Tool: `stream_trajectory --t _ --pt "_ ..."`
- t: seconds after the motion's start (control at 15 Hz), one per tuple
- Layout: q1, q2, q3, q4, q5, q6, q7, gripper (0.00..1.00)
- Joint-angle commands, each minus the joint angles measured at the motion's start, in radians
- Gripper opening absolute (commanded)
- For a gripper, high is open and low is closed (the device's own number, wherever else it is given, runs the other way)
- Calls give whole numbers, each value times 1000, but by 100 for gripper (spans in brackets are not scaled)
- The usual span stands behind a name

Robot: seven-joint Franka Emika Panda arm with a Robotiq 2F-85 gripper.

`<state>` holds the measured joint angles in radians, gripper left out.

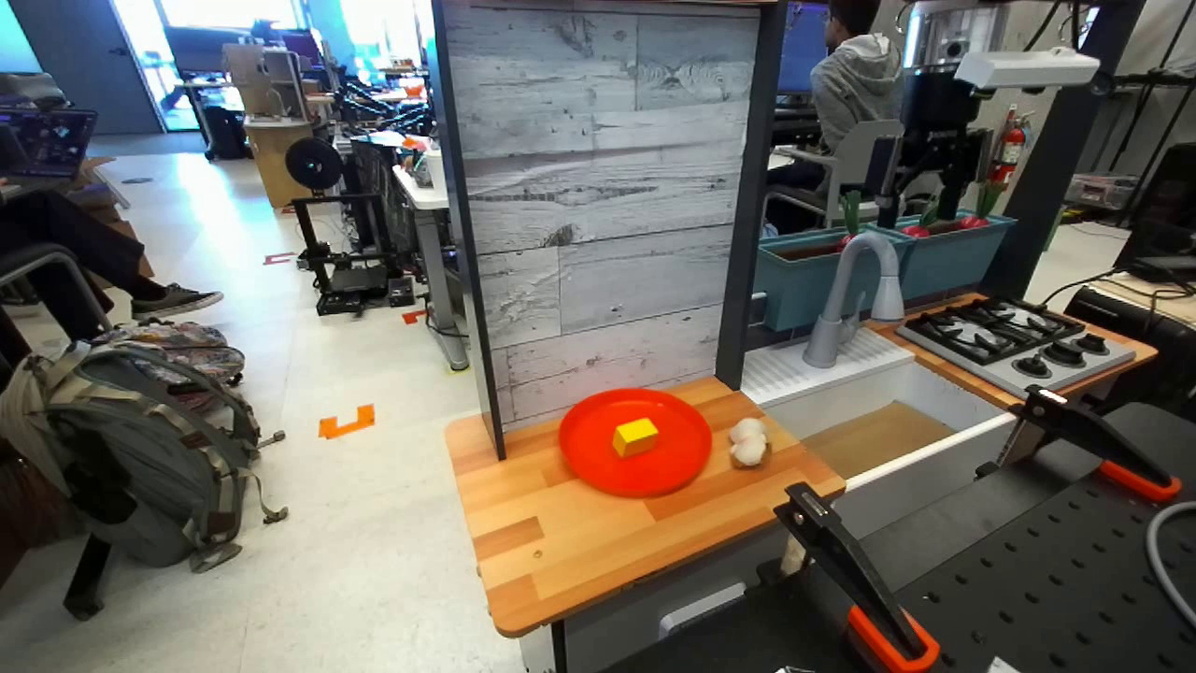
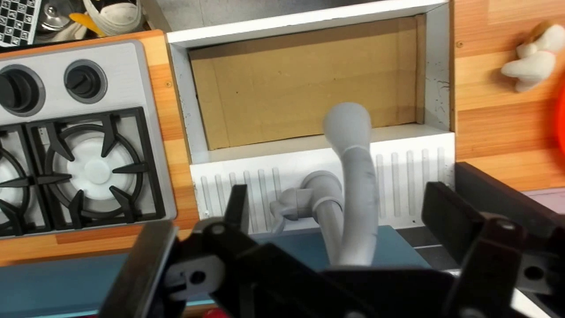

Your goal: Center the faucet

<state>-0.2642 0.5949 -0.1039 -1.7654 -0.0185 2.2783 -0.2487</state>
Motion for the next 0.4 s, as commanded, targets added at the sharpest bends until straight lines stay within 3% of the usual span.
stream_trajectory --t 0.0,0.2,0.27,0.33 --pt "-22 -204 37 -195 72 37 -56 100" --pt "4 -339 39 -302 118 11 -56 100" --pt "9 -226 20 -188 94 -4 -37 100" --pt "15 -268 21 -223 98 -4 -38 100"
